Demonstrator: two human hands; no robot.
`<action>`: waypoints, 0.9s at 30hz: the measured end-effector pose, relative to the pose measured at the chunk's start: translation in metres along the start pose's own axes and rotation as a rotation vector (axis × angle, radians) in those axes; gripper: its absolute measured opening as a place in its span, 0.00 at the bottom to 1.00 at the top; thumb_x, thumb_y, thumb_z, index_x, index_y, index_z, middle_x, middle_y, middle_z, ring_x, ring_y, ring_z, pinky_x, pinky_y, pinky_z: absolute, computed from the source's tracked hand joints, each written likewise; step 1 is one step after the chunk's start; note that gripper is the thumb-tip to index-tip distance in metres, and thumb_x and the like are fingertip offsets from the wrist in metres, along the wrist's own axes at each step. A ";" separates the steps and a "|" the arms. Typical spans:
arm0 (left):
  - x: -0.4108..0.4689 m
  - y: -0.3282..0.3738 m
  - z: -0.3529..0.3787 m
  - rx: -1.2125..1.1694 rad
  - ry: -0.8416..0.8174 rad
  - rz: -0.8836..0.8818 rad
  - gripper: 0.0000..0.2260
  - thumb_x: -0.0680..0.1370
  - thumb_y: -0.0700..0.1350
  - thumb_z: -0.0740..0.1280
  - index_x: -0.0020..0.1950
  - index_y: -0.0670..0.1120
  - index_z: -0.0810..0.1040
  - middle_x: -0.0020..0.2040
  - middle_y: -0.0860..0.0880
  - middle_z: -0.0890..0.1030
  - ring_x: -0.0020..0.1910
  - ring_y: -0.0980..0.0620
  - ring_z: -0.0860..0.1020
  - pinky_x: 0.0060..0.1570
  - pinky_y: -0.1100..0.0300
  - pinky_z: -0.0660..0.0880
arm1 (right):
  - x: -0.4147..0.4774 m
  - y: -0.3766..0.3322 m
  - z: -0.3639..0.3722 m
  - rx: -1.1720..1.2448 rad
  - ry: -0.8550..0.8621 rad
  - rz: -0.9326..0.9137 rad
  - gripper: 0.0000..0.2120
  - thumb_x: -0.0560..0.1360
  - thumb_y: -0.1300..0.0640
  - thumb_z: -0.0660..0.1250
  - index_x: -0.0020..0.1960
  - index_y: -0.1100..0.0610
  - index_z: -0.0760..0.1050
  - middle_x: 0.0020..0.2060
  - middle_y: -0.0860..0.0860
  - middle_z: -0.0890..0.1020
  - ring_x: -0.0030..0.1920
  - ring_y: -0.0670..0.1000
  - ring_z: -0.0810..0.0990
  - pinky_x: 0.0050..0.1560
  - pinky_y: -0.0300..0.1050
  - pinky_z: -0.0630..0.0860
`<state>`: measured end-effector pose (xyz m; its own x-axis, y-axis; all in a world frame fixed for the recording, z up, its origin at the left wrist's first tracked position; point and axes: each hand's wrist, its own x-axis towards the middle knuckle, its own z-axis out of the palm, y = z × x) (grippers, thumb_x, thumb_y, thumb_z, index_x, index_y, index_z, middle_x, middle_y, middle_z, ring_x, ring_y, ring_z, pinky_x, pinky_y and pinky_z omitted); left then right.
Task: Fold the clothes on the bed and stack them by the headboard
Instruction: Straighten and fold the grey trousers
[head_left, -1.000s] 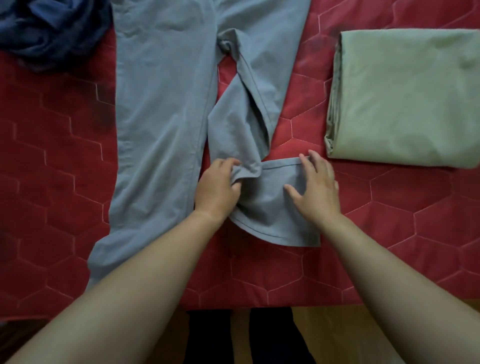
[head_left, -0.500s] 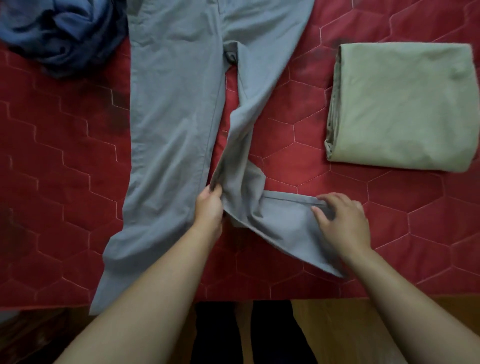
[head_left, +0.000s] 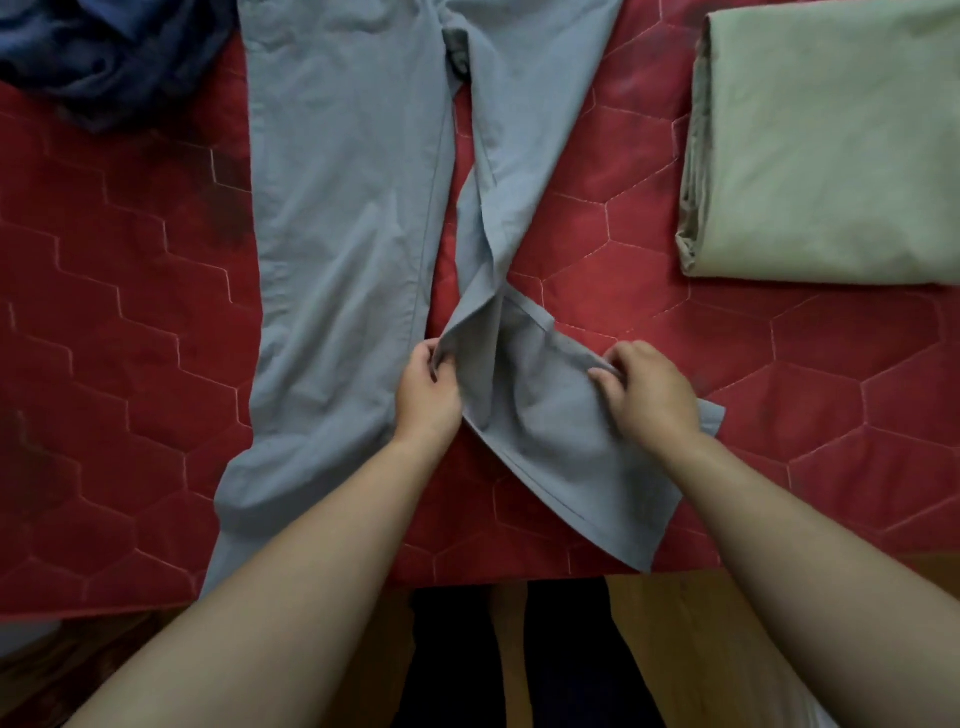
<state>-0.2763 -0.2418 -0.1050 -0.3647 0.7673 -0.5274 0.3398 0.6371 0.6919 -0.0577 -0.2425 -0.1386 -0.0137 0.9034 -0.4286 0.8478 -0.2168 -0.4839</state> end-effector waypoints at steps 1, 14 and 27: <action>-0.002 0.001 0.003 -0.018 -0.010 0.007 0.04 0.80 0.42 0.60 0.49 0.45 0.74 0.41 0.49 0.77 0.42 0.53 0.75 0.43 0.61 0.71 | -0.006 0.008 -0.006 0.047 0.053 0.060 0.07 0.75 0.53 0.65 0.45 0.57 0.74 0.42 0.53 0.76 0.44 0.56 0.74 0.39 0.45 0.64; -0.026 0.008 0.064 0.106 -0.159 -0.142 0.15 0.77 0.45 0.65 0.61 0.41 0.70 0.59 0.45 0.77 0.58 0.47 0.75 0.55 0.61 0.68 | -0.069 0.074 -0.038 0.135 0.078 0.328 0.13 0.73 0.50 0.68 0.53 0.55 0.75 0.49 0.53 0.80 0.49 0.56 0.77 0.44 0.44 0.68; -0.002 0.024 0.053 0.156 -0.230 -0.084 0.07 0.77 0.46 0.66 0.53 0.47 0.71 0.53 0.46 0.78 0.51 0.48 0.77 0.53 0.58 0.74 | -0.066 0.048 -0.052 0.290 0.388 0.395 0.05 0.77 0.56 0.63 0.48 0.57 0.74 0.43 0.54 0.79 0.46 0.58 0.77 0.41 0.44 0.66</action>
<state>-0.2219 -0.2238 -0.1133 -0.1969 0.6963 -0.6903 0.4521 0.6892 0.5663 0.0111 -0.2932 -0.0935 0.5112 0.7911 -0.3358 0.5702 -0.6046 -0.5562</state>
